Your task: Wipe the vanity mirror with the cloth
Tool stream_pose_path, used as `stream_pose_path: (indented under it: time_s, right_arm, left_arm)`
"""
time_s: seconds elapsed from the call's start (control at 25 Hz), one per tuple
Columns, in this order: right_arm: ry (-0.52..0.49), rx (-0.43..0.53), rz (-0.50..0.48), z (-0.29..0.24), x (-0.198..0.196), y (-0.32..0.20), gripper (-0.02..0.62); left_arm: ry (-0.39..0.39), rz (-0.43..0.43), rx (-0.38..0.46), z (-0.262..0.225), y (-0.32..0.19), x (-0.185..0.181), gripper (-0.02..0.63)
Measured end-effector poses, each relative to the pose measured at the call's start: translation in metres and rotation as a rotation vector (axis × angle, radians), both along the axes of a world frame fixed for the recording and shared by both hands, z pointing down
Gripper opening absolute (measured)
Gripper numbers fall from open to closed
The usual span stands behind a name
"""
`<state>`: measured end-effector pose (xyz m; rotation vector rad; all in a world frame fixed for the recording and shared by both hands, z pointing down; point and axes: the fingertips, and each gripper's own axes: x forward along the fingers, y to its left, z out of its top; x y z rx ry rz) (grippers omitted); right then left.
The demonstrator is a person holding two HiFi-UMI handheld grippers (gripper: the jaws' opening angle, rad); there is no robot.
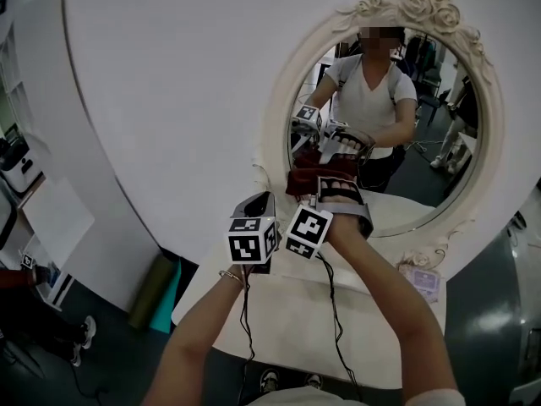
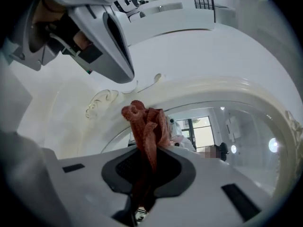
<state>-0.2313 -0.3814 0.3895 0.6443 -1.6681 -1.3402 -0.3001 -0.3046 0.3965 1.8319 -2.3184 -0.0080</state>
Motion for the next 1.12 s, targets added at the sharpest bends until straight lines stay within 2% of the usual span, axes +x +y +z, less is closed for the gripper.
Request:
stream_pose_path:
  time_s: [0.44,0.64,0.88,1.0,1.12]
  right_arm:
    - [0.038,-0.154,0.051,0.112,0.03,-0.004,0.058]
    - [0.038,-0.197,0.07,0.137,0.047,-0.006,0.058]
    - [-0.044,-0.201,0.053,0.105,0.058,-0.006,0.058]
    - [-0.095,-0.163,0.038,0.067,0.065,-0.004,0.058]
    - [-0.15,-0.108,0.02,0.017,0.074,-0.001,0.058]
  left_arm:
    - [0.062,0.034,-0.113,0.079,0.013,0.014,0.011]
    - [0.076,0.057,-0.143,0.098,0.011,0.028,0.011]
    - [0.061,0.09,-0.115,0.08,0.001,0.047,0.011]
    - [0.044,0.106,-0.071,0.051,-0.008,0.055,0.011]
    - [-0.005,0.131,-0.027,0.011,-0.019,0.064,0.011]
